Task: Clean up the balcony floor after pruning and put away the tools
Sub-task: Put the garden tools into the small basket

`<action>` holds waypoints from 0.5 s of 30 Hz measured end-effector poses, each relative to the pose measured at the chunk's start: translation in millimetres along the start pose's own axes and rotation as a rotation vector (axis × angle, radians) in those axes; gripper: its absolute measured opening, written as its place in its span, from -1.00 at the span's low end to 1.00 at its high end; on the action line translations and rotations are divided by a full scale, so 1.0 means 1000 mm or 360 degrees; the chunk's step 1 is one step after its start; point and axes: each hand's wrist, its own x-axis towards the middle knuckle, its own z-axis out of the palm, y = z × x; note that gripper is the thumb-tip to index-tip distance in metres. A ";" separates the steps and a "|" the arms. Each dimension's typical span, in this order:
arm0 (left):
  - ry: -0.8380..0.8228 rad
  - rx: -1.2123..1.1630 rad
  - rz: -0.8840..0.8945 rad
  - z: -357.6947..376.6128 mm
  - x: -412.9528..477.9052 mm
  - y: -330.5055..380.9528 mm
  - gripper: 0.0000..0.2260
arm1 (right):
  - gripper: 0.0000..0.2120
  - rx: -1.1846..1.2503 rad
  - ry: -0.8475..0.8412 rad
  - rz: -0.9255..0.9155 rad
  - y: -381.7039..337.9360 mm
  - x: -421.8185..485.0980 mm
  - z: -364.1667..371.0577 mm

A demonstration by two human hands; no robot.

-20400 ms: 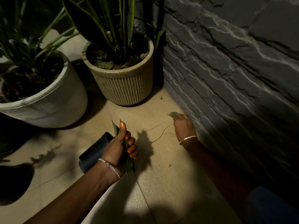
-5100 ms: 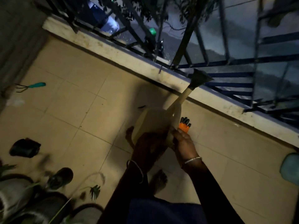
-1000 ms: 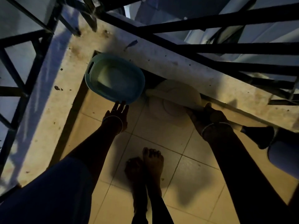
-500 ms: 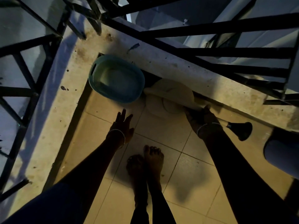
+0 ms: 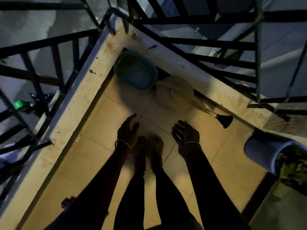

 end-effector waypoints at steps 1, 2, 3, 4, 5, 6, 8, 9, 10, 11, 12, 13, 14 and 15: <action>0.0068 -0.0069 0.0012 -0.006 -0.012 -0.002 -0.64 | -0.77 -0.0065 -0.0011 -0.0027 0.008 -0.010 0.000; 0.0135 -0.0144 0.0019 -0.010 -0.020 -0.007 -0.65 | -0.77 -0.0112 -0.0030 -0.0052 0.015 -0.018 0.001; 0.0203 -0.0220 0.0016 -0.014 -0.031 -0.016 -0.67 | -0.77 -0.0167 -0.0055 -0.0077 0.022 -0.027 0.002; 0.0262 -0.0265 0.0007 -0.017 -0.040 -0.025 -0.68 | -0.77 -0.0221 -0.0075 -0.0106 0.029 -0.035 0.003; 0.0316 -0.0293 -0.0006 -0.019 -0.049 -0.035 -0.69 | -0.76 -0.0267 -0.0098 -0.0132 0.035 -0.042 0.004; 0.0384 -0.0319 -0.0021 -0.021 -0.063 -0.046 -0.70 | -0.75 -0.0329 -0.0124 -0.0157 0.044 -0.050 0.004; 0.0534 -0.0354 -0.0044 -0.024 -0.093 -0.071 -0.73 | -0.75 -0.0456 -0.0191 -0.0183 0.063 -0.063 0.001; 0.0610 -0.0360 -0.0051 -0.024 -0.109 -0.083 -0.74 | -0.76 -0.0520 -0.0229 -0.0187 0.072 -0.069 -0.002; 0.0670 -0.0357 -0.0083 -0.023 -0.123 -0.094 -0.75 | -0.77 -0.0581 -0.0266 -0.0185 0.079 -0.074 -0.006; 0.0748 -0.0373 -0.0108 -0.023 -0.143 -0.106 -0.77 | -0.78 -0.0673 -0.0305 -0.0186 0.089 -0.082 -0.012; 0.0818 -0.0408 -0.0149 -0.022 -0.159 -0.115 -0.78 | -0.78 -0.0758 -0.0340 -0.0193 0.097 -0.088 -0.016; 0.0894 -0.0500 -0.0198 -0.020 -0.180 -0.125 -0.78 | -0.78 -0.0847 -0.0383 -0.0211 0.107 -0.096 -0.024; 0.0964 -0.0662 -0.0274 -0.018 -0.197 -0.128 -0.77 | -0.78 -0.0916 -0.0415 -0.0235 0.114 -0.101 -0.029; 0.1027 -0.0881 -0.0363 -0.015 -0.213 -0.131 -0.75 | -0.78 -0.0976 -0.0445 -0.0256 0.120 -0.106 -0.036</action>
